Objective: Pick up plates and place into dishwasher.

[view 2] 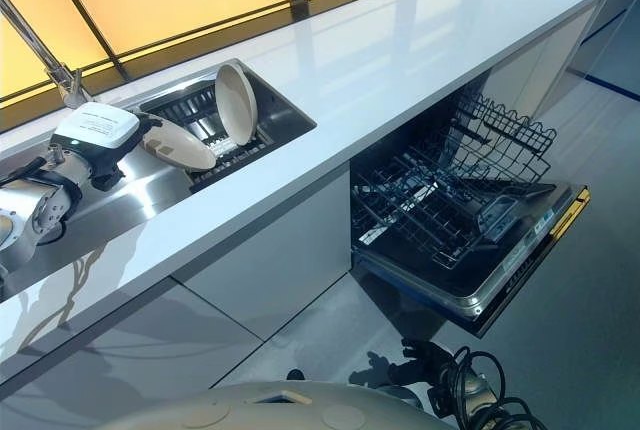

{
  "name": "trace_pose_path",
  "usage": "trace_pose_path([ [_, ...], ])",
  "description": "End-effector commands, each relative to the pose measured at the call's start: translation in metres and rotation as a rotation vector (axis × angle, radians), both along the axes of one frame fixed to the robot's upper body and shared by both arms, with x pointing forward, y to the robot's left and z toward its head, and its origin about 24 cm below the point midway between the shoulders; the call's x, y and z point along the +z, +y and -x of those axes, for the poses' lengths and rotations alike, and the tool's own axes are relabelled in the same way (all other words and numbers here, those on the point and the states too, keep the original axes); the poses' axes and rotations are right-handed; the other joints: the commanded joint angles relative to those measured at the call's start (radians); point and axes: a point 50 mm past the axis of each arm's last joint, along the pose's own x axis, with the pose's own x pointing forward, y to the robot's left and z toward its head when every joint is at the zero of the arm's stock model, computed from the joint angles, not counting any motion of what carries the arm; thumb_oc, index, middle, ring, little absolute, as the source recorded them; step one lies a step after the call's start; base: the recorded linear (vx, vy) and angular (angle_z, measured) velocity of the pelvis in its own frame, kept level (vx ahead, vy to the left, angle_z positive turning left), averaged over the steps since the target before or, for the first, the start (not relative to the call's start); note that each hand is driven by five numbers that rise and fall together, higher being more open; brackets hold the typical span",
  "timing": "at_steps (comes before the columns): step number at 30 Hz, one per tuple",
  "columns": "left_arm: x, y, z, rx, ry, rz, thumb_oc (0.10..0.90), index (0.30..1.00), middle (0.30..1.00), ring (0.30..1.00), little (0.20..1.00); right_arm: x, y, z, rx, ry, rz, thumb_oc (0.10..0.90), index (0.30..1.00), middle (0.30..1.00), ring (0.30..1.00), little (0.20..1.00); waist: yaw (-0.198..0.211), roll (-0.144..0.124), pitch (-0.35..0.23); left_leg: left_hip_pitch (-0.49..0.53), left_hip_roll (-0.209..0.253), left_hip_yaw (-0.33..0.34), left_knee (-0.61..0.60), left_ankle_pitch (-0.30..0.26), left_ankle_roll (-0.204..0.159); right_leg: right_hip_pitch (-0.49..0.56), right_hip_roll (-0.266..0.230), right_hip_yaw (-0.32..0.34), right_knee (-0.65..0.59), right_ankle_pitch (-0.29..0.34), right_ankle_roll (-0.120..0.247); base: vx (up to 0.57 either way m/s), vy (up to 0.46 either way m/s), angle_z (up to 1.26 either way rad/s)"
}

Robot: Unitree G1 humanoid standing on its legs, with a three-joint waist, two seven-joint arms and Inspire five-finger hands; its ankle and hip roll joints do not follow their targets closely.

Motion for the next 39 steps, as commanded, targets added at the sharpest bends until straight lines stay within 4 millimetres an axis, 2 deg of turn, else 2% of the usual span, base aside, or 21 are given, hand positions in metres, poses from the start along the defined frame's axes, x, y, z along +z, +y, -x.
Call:
trace_pose_path([
  [1, 0.105, 0.021, -0.004, 0.066, -0.458, -0.047, 0.800, 0.900, 0.900, 0.900, 0.900, -0.001, -0.008, 0.010, 0.044, 0.045, 0.026, 0.800, 0.900, 0.900, 0.900, 0.900, 0.001, 0.034, 0.002, 0.050, -0.098, 0.033, 0.015, -0.165, 0.078, -0.088, 0.021, -0.004, 0.048, 0.031, 0.048, 0.00, 0.000, 0.00],
  [8, 0.093, 0.030, 0.000, 0.088, -0.444, -0.060, 0.800, 0.900, 0.900, 0.900, 0.900, -0.001, -0.008, 0.010, 0.051, 0.048, 0.025, 0.800, 0.900, 0.900, 0.900, 0.900, 0.001, 0.035, -0.003, 0.054, -0.097, 0.030, 0.013, -0.165, 0.075, -0.085, 0.019, -0.008, 0.051, 0.027, 0.048, 0.00, 0.000, 0.00],
  [14, 0.089, 0.030, -0.001, 0.073, -0.426, -0.074, 0.800, 0.900, 0.900, 0.900, 0.900, 0.000, -0.008, 0.008, 0.053, 0.049, 0.026, 0.800, 0.900, 0.900, 0.900, 0.900, -0.002, 0.034, -0.005, 0.056, -0.093, 0.034, 0.012, -0.165, 0.073, -0.084, 0.020, -0.008, 0.051, 0.027, 0.047, 0.00, 0.000, 0.00],
  [26, 0.088, 0.017, -0.015, 0.002, -0.387, -0.110, 0.800, 0.900, 0.900, 0.900, 0.900, 0.000, -0.010, 0.011, 0.043, 0.058, 0.031, 0.800, 0.900, 0.900, 0.900, 0.900, -0.031, 0.039, -0.002, 0.059, -0.093, 0.052, 0.011, -0.168, 0.074, -0.091, 0.025, 0.011, 0.051, 0.032, 0.051, 0.00, 0.000, 0.00],
  [33, 0.086, 0.017, -0.020, -0.003, -0.379, -0.112, 0.800, 0.900, 0.900, 0.900, 0.900, 0.000, -0.014, 0.012, 0.007, 0.048, 0.035, 0.800, 0.900, 0.900, 0.900, 0.900, -0.047, 0.042, 0.001, 0.058, -0.093, 0.067, 0.013, -0.171, 0.077, -0.097, 0.026, 0.028, 0.056, 0.032, 0.053, 0.01, -0.002, -0.09],
  [39, 0.075, 0.022, -0.022, 0.053, -0.310, -0.120, 0.800, 0.900, 0.900, 0.900, 0.900, 0.001, -0.015, 0.012, -0.007, 0.034, 0.032, 0.800, 0.900, 0.900, 0.900, 0.900, -0.058, 0.043, 0.008, 0.058, -0.094, 0.070, 0.017, -0.173, 0.083, -0.106, 0.027, 0.041, 0.072, 0.029, 0.056, 0.03, 0.002, -0.07],
])
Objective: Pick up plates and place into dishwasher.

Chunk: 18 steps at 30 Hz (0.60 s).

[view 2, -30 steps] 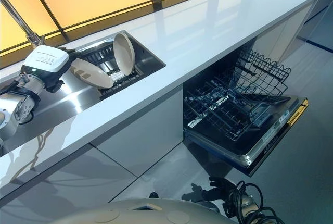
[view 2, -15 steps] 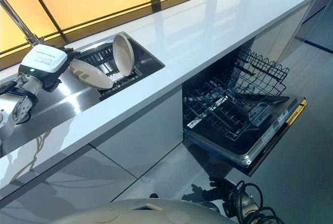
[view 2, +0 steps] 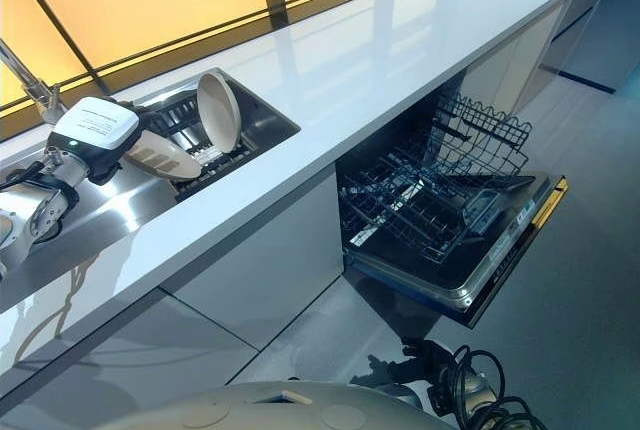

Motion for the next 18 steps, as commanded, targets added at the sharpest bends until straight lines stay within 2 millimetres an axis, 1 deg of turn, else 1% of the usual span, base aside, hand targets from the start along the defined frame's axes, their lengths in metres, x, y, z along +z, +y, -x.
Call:
trace_pose_path([
  [1, 0.076, 0.013, -0.019, 0.090, -0.272, -0.044, 0.800, 0.900, 0.900, 0.900, 0.900, 0.001, -0.013, 0.013, 0.006, 0.034, 0.030, 0.800, 0.900, 0.900, 0.900, 0.900, -0.008, 0.038, 0.019, 0.042, -0.103, 0.030, 0.018, -0.170, 0.086, -0.101, 0.022, 0.010, 0.071, 0.022, 0.059, 0.03, -0.001, -0.09],
  [8, 0.062, 0.026, -0.020, 0.210, -0.178, -0.077, 0.800, 0.900, 0.900, 0.900, 0.900, 0.003, -0.015, 0.007, -0.006, 0.012, 0.034, 0.800, 0.900, 0.900, 0.900, 0.900, -0.019, 0.038, 0.036, 0.035, -0.106, 0.026, 0.025, -0.170, 0.093, -0.114, 0.026, 0.029, 0.085, 0.022, 0.059, 0.03, 0.003, -0.08],
  [12, 0.051, 0.028, -0.023, 0.265, -0.098, -0.085, 0.800, 0.900, 0.900, 0.900, 0.900, 0.004, -0.018, 0.004, -0.019, 0.000, 0.046, 0.800, 0.900, 0.900, 0.900, 0.900, -0.026, 0.036, 0.048, 0.022, -0.110, 0.022, 0.038, -0.172, 0.098, -0.127, 0.029, 0.043, 0.097, 0.021, 0.060, 0.05, 0.012, -0.09],
  [18, 0.046, 0.029, -0.029, 0.331, -0.029, -0.062, 0.800, 0.900, 0.900, 0.900, 0.900, 0.007, -0.021, -0.001, -0.028, -0.019, 0.057, 0.800, 0.900, 0.900, 0.900, 0.900, -0.038, 0.032, 0.070, 0.003, -0.112, 0.024, 0.055, -0.174, 0.106, -0.151, 0.032, 0.059, 0.119, 0.022, 0.061, 0.02, 0.007, -0.07],
])
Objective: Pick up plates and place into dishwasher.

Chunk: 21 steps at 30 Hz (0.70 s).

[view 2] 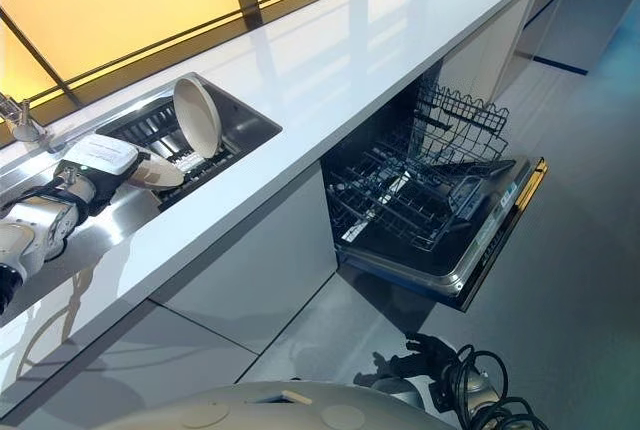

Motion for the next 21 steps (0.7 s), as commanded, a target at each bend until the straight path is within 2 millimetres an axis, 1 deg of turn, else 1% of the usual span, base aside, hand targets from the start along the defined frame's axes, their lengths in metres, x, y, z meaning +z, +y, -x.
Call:
trace_pose_path([
  [1, 0.094, 0.017, -0.031, 0.126, -0.315, -0.069, 0.660, 0.780, 0.780, 0.780, 0.760, 0.004, -0.019, 0.004, 0.012, 0.020, 0.052, 0.800, 0.900, 0.900, 0.900, 0.900, -0.014, 0.019, 0.059, 0.012, -0.111, -0.013, 0.055, -0.164, 0.108, -0.101, 0.031, 0.005, 0.086, 0.019, 0.057, 0.03, 0.015, -0.04],
  [2, 0.093, 0.019, -0.031, 0.149, -0.303, -0.069, 0.564, 0.698, 0.698, 0.698, 0.664, 0.004, -0.019, 0.004, 0.012, 0.018, 0.054, 0.800, 0.900, 0.900, 0.900, 0.900, -0.018, 0.018, 0.063, 0.009, -0.112, -0.011, 0.058, -0.164, 0.109, -0.105, 0.031, 0.009, 0.090, 0.020, 0.058, 0.02, 0.014, -0.08],
  [3, 0.093, 0.020, -0.032, 0.156, -0.305, -0.079, 0.550, 0.686, 0.686, 0.686, 0.650, 0.005, -0.020, 0.003, 0.013, 0.015, 0.055, 0.800, 0.900, 0.900, 0.900, 0.900, -0.020, 0.017, 0.067, 0.006, -0.112, -0.010, 0.061, -0.164, 0.110, -0.109, 0.032, 0.012, 0.092, 0.021, 0.058, 0.02, 0.017, -0.13],
  [4, 0.093, 0.022, -0.032, 0.161, -0.312, -0.083, 0.515, 0.655, 0.655, 0.655, 0.615, 0.005, -0.020, 0.002, 0.010, 0.014, 0.054, 0.800, 0.900, 0.900, 0.900, 0.900, -0.021, 0.017, 0.070, 0.002, -0.112, -0.010, 0.064, -0.165, 0.111, -0.112, 0.033, 0.015, 0.094, 0.022, 0.058, 0.02, 0.015, -0.16],
  [5, 0.093, 0.023, -0.032, 0.169, -0.322, -0.091, 0.438, 0.589, 0.589, 0.589, 0.538, 0.005, -0.020, 0.002, 0.006, 0.011, 0.055, 0.800, 0.900, 0.900, 0.900, 0.900, -0.023, 0.015, 0.074, -0.001, -0.113, -0.009, 0.066, -0.165, 0.112, -0.115, 0.033, 0.018, 0.093, 0.023, 0.058, 0.02, 0.010, -0.15],
  [6, 0.094, 0.024, -0.033, 0.172, -0.341, -0.102, 0.438, 0.589, 0.589, 0.589, 0.538, 0.005, -0.020, 0.002, 0.005, 0.010, 0.055, 0.800, 0.900, 0.900, 0.900, 0.900, -0.023, 0.014, 0.076, -0.002, -0.113, -0.008, 0.066, -0.165, 0.112, -0.116, 0.033, 0.020, 0.093, 0.025, 0.058, 0.02, 0.006, -0.12],
  [7, 0.096, 0.024, -0.033, 0.172, -0.365, -0.114, 0.331, 0.498, 0.498, 0.498, 0.431, 0.005, -0.021, 0.002, 0.007, 0.009, 0.055, 0.800, 0.900, 0.900, 0.900, 0.900, -0.026, 0.012, 0.079, -0.005, -0.113, -0.007, 0.067, -0.164, 0.112, -0.118, 0.035, 0.023, 0.092, 0.026, 0.058, 0.03, 0.005, -0.08],
  [8, 0.099, 0.026, -0.033, 0.177, -0.410, -0.135, 0.127, 0.324, 0.324, 0.324, 0.227, 0.006, -0.021, 0.002, 0.007, 0.009, 0.054, 0.800, 0.900, 0.900, 0.900, 0.900, -0.028, 0.009, 0.081, -0.008, -0.113, -0.004, 0.067, -0.163, 0.113, -0.120, 0.036, 0.028, 0.089, 0.029, 0.058, 0.04, 0.005, -0.04],
  [9, 0.100, 0.027, -0.033, 0.180, -0.429, -0.138, 0.100, 0.300, 0.300, 0.300, 0.200, 0.006, -0.021, 0.002, 0.007, 0.010, 0.053, 0.800, 0.900, 0.900, 0.900, 0.900, -0.030, 0.007, 0.082, -0.010, -0.113, -0.003, 0.068, -0.163, 0.113, -0.122, 0.036, 0.030, 0.090, 0.030, 0.058, 0.05, 0.006, -0.04],
  [10, 0.103, 0.029, -0.033, 0.186, -0.455, -0.144, 0.100, 0.300, 0.300, 0.300, 0.200, 0.005, -0.021, 0.003, 0.009, 0.011, 0.052, 0.800, 0.900, 0.900, 0.900, 0.900, -0.031, 0.005, 0.083, -0.011, -0.113, -0.002, 0.067, -0.162, 0.113, -0.124, 0.037, 0.033, 0.089, 0.032, 0.058, 0.04, 0.002, -0.05],
  [14, 0.106, 0.026, -0.035, 0.168, -0.543, -0.144, 0.100, 0.300, 0.300, 0.300, 0.200, 0.005, -0.019, 0.005, 0.017, 0.015, 0.045, 0.800, 0.900, 0.900, 0.900, 0.900, -0.034, -0.003, 0.086, -0.016, -0.114, 0.000, 0.066, -0.162, 0.114, -0.128, 0.038, 0.038, 0.085, 0.036, 0.058, 0.02, -0.006, -0.07],
  [16, 0.112, 0.022, -0.038, 0.137, -0.604, -0.151, 0.100, 0.300, 0.300, 0.300, 0.200, 0.004, -0.018, 0.006, 0.027, 0.017, 0.039, 0.800, 0.900, 0.900, 0.900, 0.900, -0.035, -0.007, 0.086, -0.019, -0.113, 0.002, 0.067, -0.163, 0.113, -0.130, 0.039, 0.041, 0.081, 0.038, 0.057, 0.01, -0.014, -0.07],
  [21, 0.123, 0.019, -0.039, 0.120, -0.670, -0.124, 0.100, 0.300, 0.300, 0.300, 0.200, 0.004, -0.017, 0.008, 0.036, 0.022, 0.036, 0.800, 0.900, 0.900, 0.900, 0.900, -0.035, -0.006, 0.080, -0.014, -0.112, 0.002, 0.060, -0.161, 0.109, -0.122, 0.040, 0.039, 0.073, 0.037, 0.056, 0.00, -0.004, -0.02],
])
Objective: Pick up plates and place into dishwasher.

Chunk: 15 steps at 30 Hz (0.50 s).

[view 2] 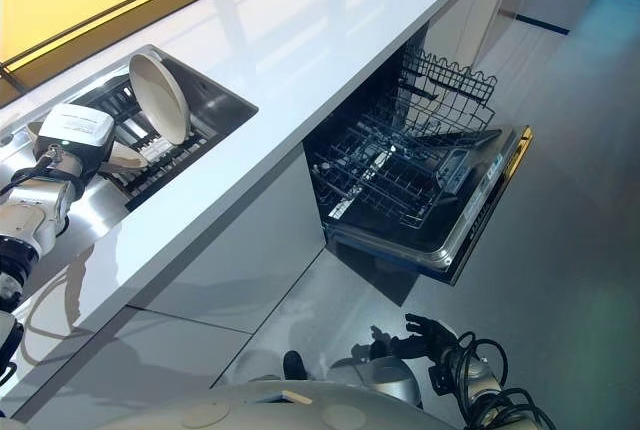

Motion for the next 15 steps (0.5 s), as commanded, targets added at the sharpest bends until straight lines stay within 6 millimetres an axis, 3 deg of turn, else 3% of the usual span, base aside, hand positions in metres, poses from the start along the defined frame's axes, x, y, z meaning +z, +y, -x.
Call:
trace_pose_path([
  [1, 0.090, 0.006, -0.015, 0.033, -0.363, -0.066, 0.100, 0.300, 0.300, 0.300, 0.200, -0.002, -0.015, 0.026, 0.052, 0.077, 0.044, 0.800, 0.900, 0.900, 0.900, 0.900, -0.021, 0.026, -0.011, -0.007, -0.110, -0.020, 0.056, -0.155, 0.101, -0.088, 0.036, -0.009, 0.058, 0.032, 0.051, 0.00, 0.000, 0.00],
  [9, 0.123, 0.004, -0.005, -0.071, -0.624, 0.128, 0.100, 0.300, 0.300, 0.300, 0.200, 0.000, -0.012, 0.020, 0.032, 0.014, 0.050, 0.800, 0.900, 0.900, 0.900, 0.900, -0.005, 0.024, -0.034, 0.012, -0.108, -0.035, 0.047, -0.158, 0.092, -0.060, 0.035, -0.027, 0.043, 0.022, 0.045, 0.00, 0.000, 0.00],
  [15, 0.152, 0.003, 0.016, -0.170, -0.844, 0.198, 0.100, 0.300, 0.300, 0.300, 0.200, 0.010, -0.005, -0.002, 0.001, -0.122, 0.024, 0.800, 0.900, 0.900, 0.900, 0.900, 0.015, 0.021, -0.052, 0.029, -0.103, -0.050, 0.038, -0.158, 0.085, -0.033, 0.036, -0.041, 0.029, 0.015, 0.035, -0.01, -0.021, 0.09],
])
